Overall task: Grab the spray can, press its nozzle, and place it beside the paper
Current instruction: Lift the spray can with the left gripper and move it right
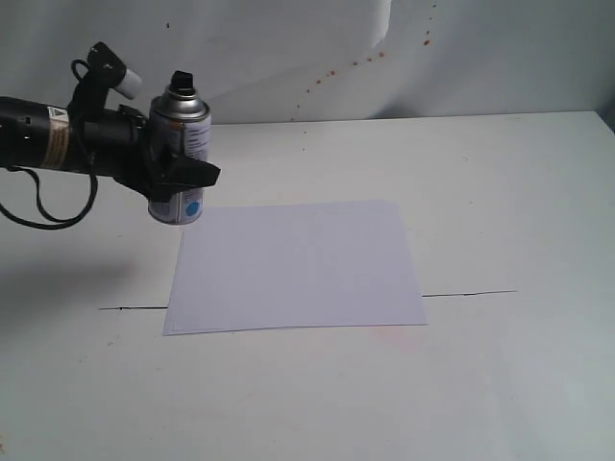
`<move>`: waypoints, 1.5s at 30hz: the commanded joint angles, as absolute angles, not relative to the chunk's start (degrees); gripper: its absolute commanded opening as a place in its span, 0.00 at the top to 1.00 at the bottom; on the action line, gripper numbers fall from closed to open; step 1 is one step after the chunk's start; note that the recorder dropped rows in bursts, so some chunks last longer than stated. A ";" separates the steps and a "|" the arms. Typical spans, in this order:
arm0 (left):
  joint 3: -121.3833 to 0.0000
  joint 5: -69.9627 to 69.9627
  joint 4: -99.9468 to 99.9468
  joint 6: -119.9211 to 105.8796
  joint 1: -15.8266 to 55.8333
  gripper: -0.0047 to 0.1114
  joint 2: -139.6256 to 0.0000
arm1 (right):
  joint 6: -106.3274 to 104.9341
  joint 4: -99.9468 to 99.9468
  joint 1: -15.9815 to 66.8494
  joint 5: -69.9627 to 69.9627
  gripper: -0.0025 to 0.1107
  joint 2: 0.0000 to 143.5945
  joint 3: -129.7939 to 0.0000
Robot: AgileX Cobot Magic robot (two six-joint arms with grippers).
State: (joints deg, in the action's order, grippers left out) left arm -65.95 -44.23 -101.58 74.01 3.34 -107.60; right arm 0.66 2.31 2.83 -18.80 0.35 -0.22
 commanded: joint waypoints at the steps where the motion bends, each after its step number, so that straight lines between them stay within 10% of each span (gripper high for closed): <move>1: -66.17 -37.52 -99.95 76.39 7.12 0.96 -106.59 | 0.52 2.29 2.84 -18.52 0.98 0.00 0.00; 45: -66.17 -41.94 -87.12 79.14 10.94 0.96 -106.70 | 0.52 2.29 2.84 -18.52 0.98 0.00 0.00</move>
